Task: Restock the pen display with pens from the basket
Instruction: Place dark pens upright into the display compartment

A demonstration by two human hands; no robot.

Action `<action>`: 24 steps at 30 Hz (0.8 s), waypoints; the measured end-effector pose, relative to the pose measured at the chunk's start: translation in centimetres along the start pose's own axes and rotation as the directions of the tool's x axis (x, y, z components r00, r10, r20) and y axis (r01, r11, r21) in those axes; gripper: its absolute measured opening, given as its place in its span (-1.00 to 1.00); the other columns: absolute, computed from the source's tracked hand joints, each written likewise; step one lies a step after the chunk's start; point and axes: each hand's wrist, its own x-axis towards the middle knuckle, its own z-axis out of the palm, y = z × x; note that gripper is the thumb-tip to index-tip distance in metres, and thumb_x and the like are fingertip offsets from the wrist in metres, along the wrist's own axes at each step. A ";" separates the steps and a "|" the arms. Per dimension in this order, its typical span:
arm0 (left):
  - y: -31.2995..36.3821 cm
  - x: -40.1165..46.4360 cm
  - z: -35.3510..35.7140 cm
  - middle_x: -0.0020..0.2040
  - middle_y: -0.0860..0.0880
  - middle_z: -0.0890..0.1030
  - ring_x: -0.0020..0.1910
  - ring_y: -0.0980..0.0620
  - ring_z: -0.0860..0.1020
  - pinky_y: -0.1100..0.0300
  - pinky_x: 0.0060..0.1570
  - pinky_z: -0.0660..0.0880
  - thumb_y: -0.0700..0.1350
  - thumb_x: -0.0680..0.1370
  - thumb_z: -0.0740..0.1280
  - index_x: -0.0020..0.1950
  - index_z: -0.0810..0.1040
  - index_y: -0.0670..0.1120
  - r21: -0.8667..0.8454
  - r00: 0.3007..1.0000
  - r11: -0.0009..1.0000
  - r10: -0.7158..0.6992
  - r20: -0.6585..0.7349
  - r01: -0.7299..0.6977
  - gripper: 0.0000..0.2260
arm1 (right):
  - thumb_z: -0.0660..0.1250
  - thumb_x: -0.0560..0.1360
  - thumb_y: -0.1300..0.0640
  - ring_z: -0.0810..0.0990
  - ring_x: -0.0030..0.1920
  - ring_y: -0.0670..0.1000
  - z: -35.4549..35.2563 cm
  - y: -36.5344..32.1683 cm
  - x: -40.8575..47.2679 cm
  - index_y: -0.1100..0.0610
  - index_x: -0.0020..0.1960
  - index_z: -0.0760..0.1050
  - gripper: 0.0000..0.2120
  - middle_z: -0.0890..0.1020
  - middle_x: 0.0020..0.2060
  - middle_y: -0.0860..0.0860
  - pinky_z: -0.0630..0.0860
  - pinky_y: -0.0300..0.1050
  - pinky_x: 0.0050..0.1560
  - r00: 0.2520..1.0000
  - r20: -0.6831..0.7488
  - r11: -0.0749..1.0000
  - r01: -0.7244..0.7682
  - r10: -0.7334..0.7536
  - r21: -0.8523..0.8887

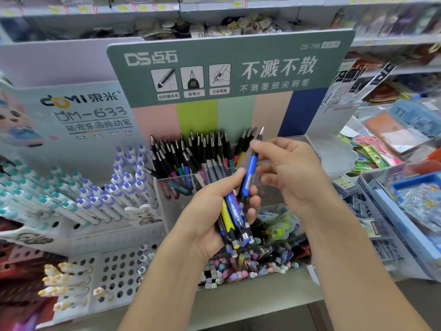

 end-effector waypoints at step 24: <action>-0.7 0.9 -1.2 -0.44 0.00 0.44 -0.53 0.11 0.42 0.28 -0.50 0.44 -0.16 0.48 0.46 -0.27 0.48 -0.12 -0.037 0.997 0.999 0.011 -0.081 -0.014 -0.80 | 0.56 0.37 0.23 0.63 -0.28 -0.10 -0.2 3.3 4.8 0.07 -0.18 0.63 -0.86 0.66 -0.32 -0.08 0.55 -0.20 -0.23 0.835 -0.113 0.672 0.344 -0.538 -0.655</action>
